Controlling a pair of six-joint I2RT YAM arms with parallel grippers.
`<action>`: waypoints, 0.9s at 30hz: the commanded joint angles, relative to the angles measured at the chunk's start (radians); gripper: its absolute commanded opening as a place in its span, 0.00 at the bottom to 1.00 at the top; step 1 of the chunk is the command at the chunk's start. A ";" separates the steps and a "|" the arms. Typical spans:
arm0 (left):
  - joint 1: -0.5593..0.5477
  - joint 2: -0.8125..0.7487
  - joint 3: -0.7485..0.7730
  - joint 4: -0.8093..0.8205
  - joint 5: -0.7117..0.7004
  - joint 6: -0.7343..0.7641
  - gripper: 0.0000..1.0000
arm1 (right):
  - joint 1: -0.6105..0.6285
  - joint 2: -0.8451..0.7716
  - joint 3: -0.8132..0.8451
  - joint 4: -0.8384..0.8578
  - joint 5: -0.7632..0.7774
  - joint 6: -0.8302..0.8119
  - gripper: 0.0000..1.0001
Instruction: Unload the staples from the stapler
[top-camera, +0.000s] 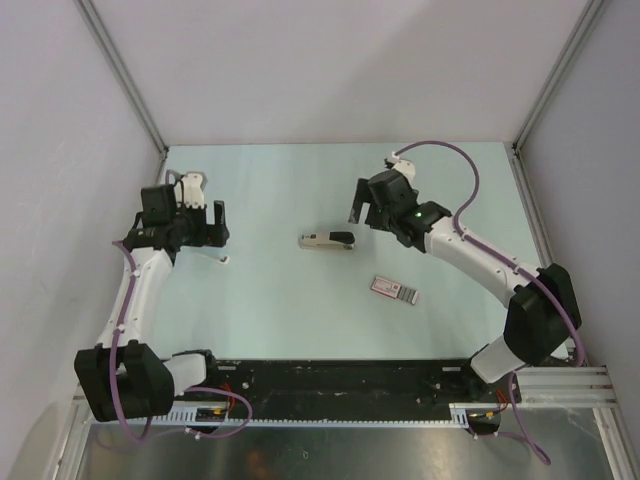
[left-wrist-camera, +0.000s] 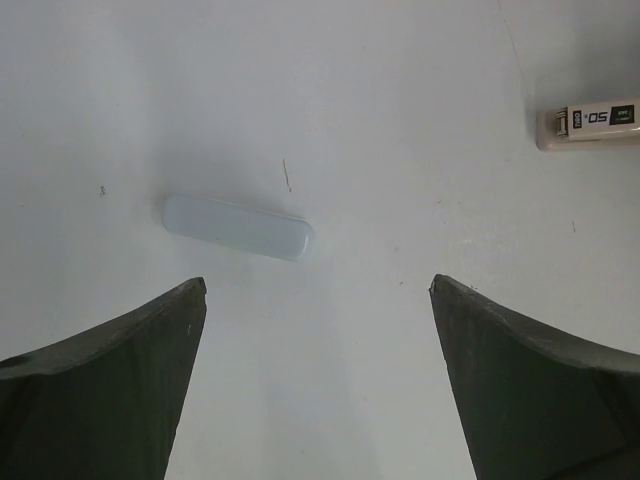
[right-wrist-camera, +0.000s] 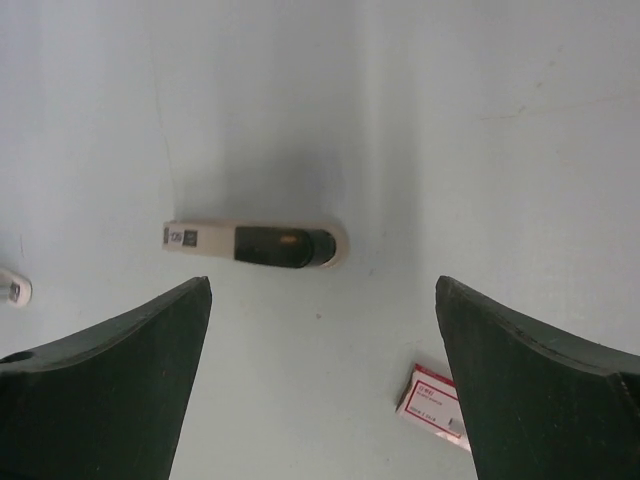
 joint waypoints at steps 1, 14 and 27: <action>0.009 0.004 -0.019 0.044 -0.022 0.042 0.99 | -0.068 -0.012 -0.016 -0.002 -0.064 0.064 0.99; 0.034 0.195 -0.028 0.094 -0.157 -0.058 0.99 | 0.227 -0.089 -0.057 0.070 0.276 -0.167 0.99; 0.108 0.331 -0.026 0.116 -0.156 -0.181 0.99 | 0.317 -0.176 -0.174 0.182 0.240 -0.227 0.99</action>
